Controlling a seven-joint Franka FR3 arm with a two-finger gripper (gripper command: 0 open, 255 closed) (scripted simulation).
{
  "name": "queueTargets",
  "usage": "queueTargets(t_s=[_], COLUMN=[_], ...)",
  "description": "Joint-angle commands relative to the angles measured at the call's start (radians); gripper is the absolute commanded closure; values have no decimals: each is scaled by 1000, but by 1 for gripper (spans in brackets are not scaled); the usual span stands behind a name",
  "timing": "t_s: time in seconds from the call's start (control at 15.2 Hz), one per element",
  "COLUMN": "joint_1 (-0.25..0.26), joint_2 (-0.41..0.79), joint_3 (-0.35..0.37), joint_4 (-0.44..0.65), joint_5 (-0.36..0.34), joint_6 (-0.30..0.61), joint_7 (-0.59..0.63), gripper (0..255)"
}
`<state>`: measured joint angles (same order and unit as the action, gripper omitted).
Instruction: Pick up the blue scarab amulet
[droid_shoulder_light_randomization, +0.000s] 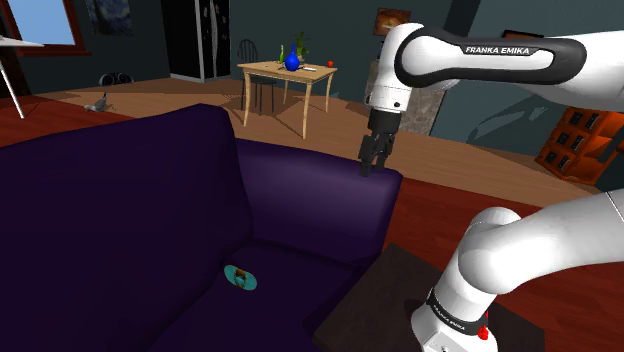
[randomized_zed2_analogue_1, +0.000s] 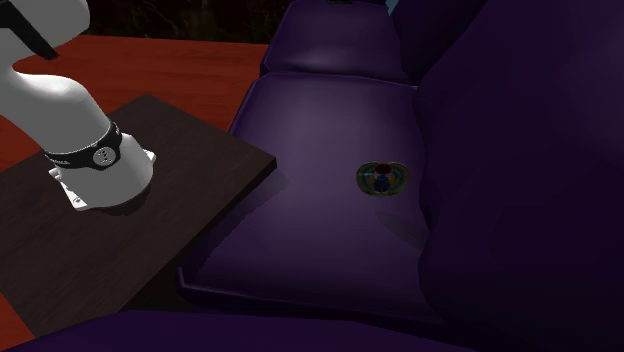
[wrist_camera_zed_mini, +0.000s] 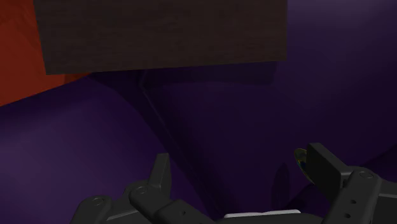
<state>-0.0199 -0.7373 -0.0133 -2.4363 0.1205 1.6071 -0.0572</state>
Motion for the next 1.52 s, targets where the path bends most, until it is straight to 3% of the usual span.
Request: queueTargets(t_s=[0.0, 0.86, 1.19, 1.45], joint_1=[0, 98, 106, 101], joint_2=[0, 274, 441, 594], joint_3=[0, 241, 335, 406], joint_4=[0, -95, -70, -24], joint_5=[0, 8, -56, -164], joint_6=[0, 462, 628, 741], joint_7=[0, 108, 187, 286], gripper=[0, 0, 0, 0])
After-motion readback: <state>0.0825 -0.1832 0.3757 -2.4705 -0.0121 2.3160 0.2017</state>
